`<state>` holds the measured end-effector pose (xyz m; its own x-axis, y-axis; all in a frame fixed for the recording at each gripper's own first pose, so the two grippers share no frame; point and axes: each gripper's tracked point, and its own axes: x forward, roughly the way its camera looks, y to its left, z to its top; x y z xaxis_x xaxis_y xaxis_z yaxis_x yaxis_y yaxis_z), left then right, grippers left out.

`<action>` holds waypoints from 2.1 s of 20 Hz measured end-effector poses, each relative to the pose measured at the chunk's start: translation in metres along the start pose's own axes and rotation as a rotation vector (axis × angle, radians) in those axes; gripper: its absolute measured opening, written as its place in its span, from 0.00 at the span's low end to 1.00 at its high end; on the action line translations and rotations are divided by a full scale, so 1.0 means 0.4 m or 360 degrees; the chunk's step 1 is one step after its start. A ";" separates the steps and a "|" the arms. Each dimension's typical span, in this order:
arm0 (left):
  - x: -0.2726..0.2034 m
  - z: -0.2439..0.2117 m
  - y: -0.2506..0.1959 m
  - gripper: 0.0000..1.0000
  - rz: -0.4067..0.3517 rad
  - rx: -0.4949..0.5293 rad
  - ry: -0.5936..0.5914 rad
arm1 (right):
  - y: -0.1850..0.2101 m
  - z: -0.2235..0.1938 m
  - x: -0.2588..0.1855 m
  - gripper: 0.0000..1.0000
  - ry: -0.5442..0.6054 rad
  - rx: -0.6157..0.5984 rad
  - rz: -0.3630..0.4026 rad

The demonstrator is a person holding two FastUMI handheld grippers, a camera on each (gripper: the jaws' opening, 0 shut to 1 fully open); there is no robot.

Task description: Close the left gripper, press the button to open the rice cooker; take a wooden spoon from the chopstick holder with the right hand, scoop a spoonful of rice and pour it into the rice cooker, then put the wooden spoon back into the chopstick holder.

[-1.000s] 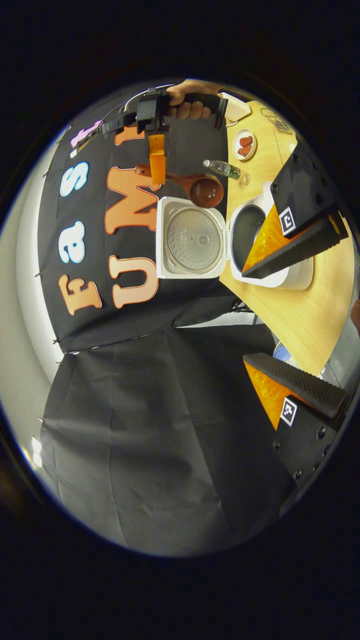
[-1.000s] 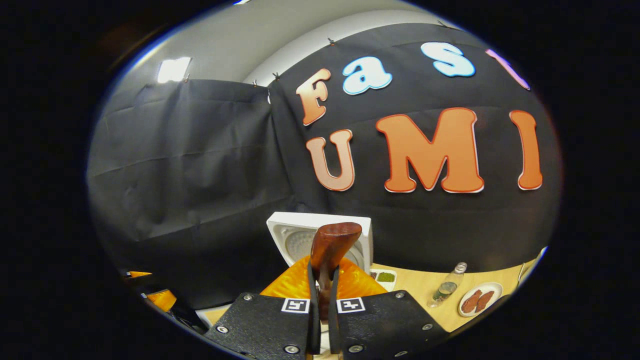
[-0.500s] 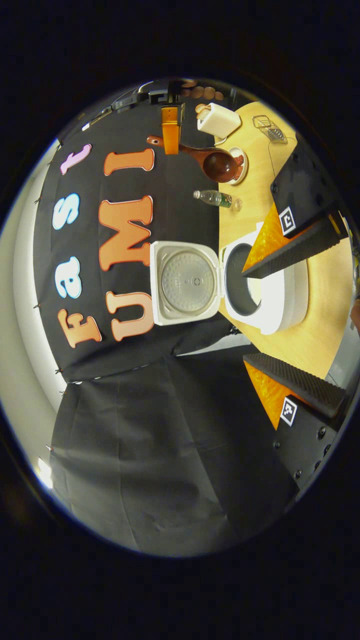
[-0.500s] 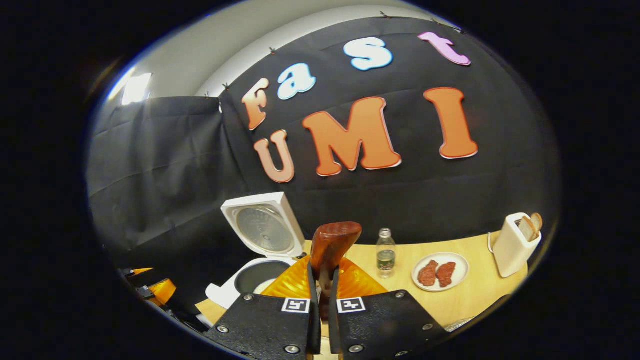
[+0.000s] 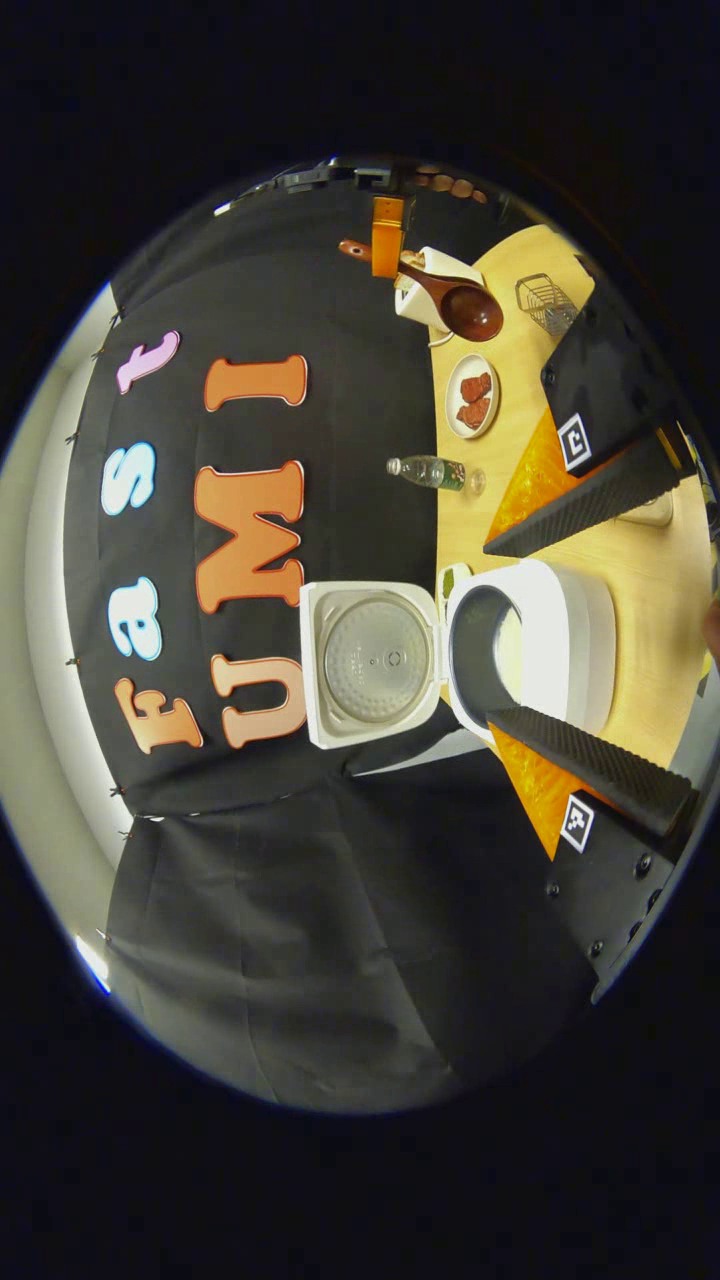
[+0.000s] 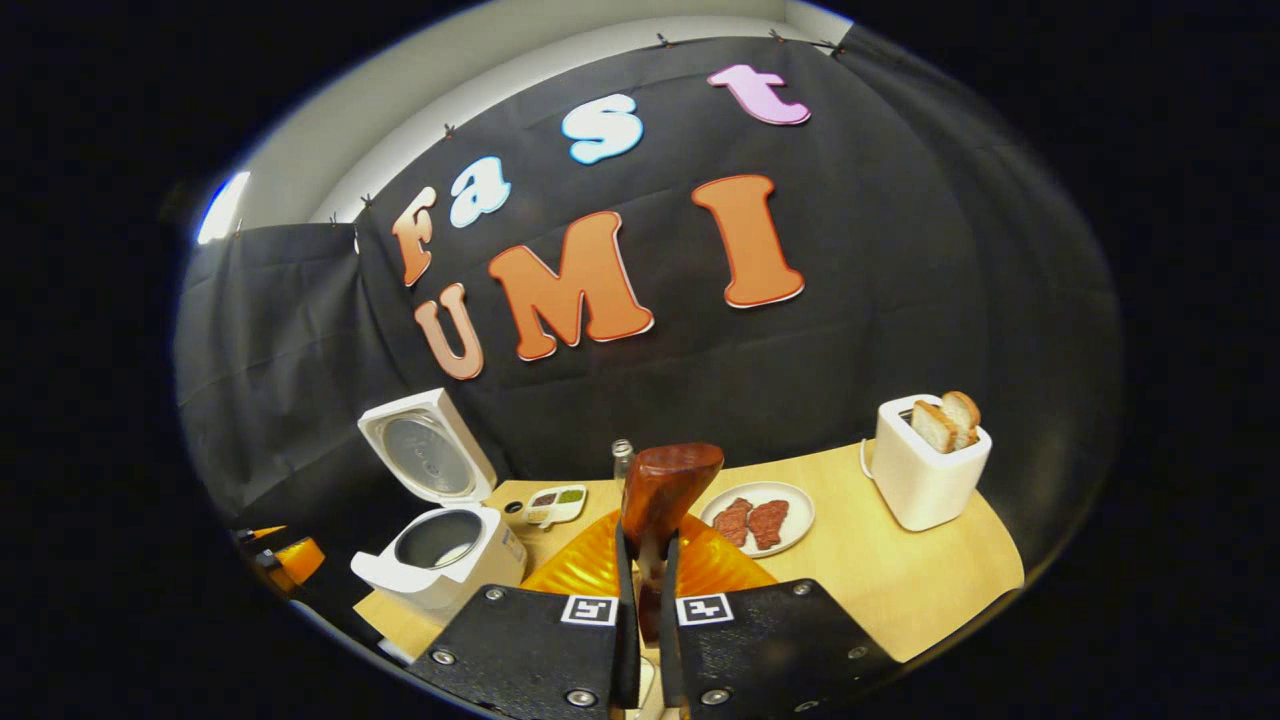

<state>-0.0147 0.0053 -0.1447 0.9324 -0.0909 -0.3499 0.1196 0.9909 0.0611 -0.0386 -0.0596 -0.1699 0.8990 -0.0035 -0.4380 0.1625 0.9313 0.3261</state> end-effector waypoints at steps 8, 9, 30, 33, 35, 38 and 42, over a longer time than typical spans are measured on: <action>-0.009 -0.003 -0.050 1.00 -0.0015 0.0047 0.0033 | -0.256 -0.143 -0.051 0.07 0.0118 0.0137 -0.0350; -0.008 -0.002 -0.052 1.00 -0.0015 0.0047 0.0035 | -0.268 -0.155 -0.055 0.07 0.0118 0.0151 -0.0370; 0.206 0.163 0.106 1.00 0.0012 -0.0050 -0.0038 | -0.288 -0.257 -0.038 0.82 0.0303 0.0299 -0.0626; 0.295 0.236 0.140 0.96 -0.0014 -0.0167 -0.0027 | -0.242 -0.156 -0.054 0.90 0.0208 0.0109 -0.0627; 0.360 0.285 0.165 1.00 -0.0008 -0.0212 -0.0021 | -0.187 -0.101 -0.056 0.92 0.0173 0.0038 -0.0544; 0.441 0.363 0.179 0.96 -0.0048 -0.0279 -0.0024 | -0.121 -0.021 -0.048 0.93 0.0103 0.0020 -0.0475; 0.553 0.426 0.236 0.98 0.0098 -0.0270 0.0012 | -0.077 0.059 -0.053 0.93 -0.0010 -0.0035 -0.0460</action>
<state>0.2609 0.0621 -0.0570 0.9335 -0.0294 -0.3574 0.0024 0.9971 -0.0756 -0.0531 -0.0970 -0.1509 0.8190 -0.2721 -0.5051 0.4036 0.8990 0.1702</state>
